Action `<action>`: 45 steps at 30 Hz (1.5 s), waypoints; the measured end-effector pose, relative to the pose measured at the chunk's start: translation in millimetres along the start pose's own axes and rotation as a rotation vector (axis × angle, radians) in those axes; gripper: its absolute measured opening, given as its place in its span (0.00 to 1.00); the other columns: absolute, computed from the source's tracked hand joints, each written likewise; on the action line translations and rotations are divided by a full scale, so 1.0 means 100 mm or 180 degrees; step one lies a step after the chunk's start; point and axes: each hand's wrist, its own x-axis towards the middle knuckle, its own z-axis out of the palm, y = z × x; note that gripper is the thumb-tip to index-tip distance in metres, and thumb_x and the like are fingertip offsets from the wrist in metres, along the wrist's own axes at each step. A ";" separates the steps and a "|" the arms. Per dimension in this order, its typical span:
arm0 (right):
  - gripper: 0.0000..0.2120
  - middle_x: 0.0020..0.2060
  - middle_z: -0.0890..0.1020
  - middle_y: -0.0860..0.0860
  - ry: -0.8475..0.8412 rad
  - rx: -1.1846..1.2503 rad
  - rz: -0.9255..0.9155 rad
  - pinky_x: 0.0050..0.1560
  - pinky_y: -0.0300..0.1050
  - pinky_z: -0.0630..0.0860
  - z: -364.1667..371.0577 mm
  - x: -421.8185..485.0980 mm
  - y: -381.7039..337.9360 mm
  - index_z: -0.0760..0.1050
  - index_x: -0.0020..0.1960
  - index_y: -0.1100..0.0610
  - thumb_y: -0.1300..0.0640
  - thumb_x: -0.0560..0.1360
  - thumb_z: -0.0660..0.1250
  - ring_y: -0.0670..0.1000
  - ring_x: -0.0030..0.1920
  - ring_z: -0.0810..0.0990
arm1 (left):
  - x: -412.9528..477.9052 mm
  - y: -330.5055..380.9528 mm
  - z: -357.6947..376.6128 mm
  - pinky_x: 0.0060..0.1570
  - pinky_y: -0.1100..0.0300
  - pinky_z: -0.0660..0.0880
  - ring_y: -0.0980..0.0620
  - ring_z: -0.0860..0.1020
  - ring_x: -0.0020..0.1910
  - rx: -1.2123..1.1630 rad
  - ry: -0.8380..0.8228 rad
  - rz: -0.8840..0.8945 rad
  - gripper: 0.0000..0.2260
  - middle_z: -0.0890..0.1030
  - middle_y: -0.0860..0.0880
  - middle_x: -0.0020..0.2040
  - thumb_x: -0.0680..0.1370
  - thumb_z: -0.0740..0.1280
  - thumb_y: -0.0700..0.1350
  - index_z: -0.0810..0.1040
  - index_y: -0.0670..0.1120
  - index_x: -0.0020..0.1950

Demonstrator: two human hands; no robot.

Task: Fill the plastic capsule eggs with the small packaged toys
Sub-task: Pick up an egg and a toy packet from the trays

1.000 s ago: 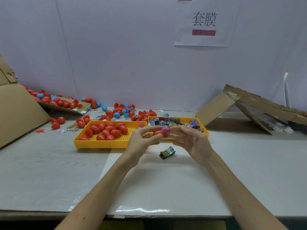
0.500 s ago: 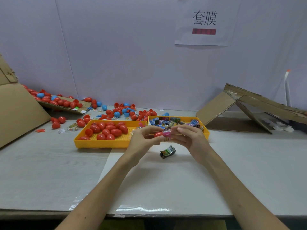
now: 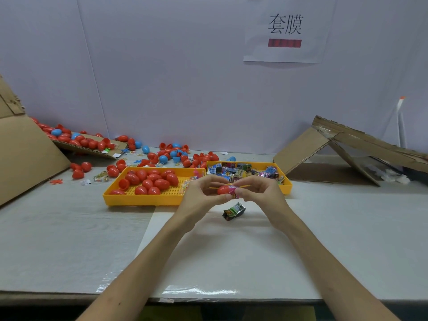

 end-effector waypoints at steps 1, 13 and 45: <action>0.06 0.43 0.87 0.51 0.0012 -0.0010 -0.0019 0.40 0.37 0.78 0.00 0.00 0.00 0.85 0.48 0.56 0.63 0.73 0.75 0.48 0.44 0.85 | 0.00 0.00 0.00 0.43 0.65 0.80 0.55 0.85 0.46 -0.0012 0.0003 0.0000 0.15 0.86 0.53 0.47 0.70 0.79 0.39 0.83 0.49 0.54; 0.05 0.44 0.87 0.53 -0.0003 -0.0003 -0.0108 0.40 0.38 0.78 -0.01 0.00 0.01 0.85 0.49 0.58 0.62 0.73 0.75 0.49 0.44 0.85 | 0.00 0.00 0.00 0.41 0.65 0.79 0.53 0.85 0.44 0.0230 -0.0046 0.0073 0.16 0.85 0.51 0.48 0.70 0.79 0.36 0.82 0.47 0.54; 0.12 0.47 0.79 0.50 0.0921 -0.2116 -0.2319 0.45 0.38 0.78 0.30 -0.11 0.11 0.79 0.53 0.59 0.59 0.72 0.77 0.48 0.42 0.79 | -0.03 0.04 -0.01 0.46 0.60 0.82 0.43 0.86 0.51 -0.1506 0.0134 -0.0385 0.13 0.86 0.40 0.50 0.66 0.78 0.41 0.85 0.43 0.50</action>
